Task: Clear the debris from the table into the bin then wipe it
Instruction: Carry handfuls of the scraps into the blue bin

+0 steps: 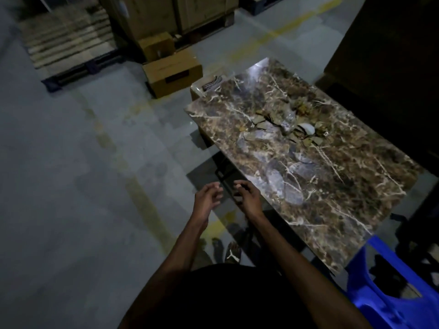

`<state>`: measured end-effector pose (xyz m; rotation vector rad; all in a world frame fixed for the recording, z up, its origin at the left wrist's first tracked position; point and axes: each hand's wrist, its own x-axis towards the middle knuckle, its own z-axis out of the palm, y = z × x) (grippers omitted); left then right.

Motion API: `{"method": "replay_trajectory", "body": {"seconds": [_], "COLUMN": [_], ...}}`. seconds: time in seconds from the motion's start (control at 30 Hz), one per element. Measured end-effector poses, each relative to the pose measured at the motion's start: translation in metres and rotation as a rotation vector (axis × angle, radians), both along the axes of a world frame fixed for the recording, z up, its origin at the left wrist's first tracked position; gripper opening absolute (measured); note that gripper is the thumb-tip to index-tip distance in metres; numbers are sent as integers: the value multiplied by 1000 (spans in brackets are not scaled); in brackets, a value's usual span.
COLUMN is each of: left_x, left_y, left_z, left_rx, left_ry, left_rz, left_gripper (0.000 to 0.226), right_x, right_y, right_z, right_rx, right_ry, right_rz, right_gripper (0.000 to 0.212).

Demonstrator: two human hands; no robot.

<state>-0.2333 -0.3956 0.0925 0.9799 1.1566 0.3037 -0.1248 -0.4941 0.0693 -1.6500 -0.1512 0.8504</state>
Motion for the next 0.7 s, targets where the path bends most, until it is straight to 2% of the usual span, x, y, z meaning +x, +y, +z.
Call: {"method": "replay_trajectory", "body": {"seconds": [0.17, 0.27, 0.47, 0.6, 0.7], "left_x": [81, 126, 209, 255, 276], "left_y": [39, 55, 89, 135, 170], "left_z": [-1, -10, -36, -52, -64], "left_rx": [22, 13, -24, 88, 368], "left_ry": [50, 73, 140, 232, 297], "left_rz": [-114, -202, -471, -702, -908], "left_gripper": [21, 14, 10, 13, 23], "right_x": [57, 87, 140, 177, 194], "right_y": [14, 24, 58, 96, 123], "right_z": [-11, -21, -45, -53, -57], "right_rx": [-32, -25, -45, -115, -215], "right_ry": [-28, 35, 79, 71, 26], "right_rz": [-114, -211, -383, -473, -506], "right_gripper": [13, 11, 18, 22, 26]}}
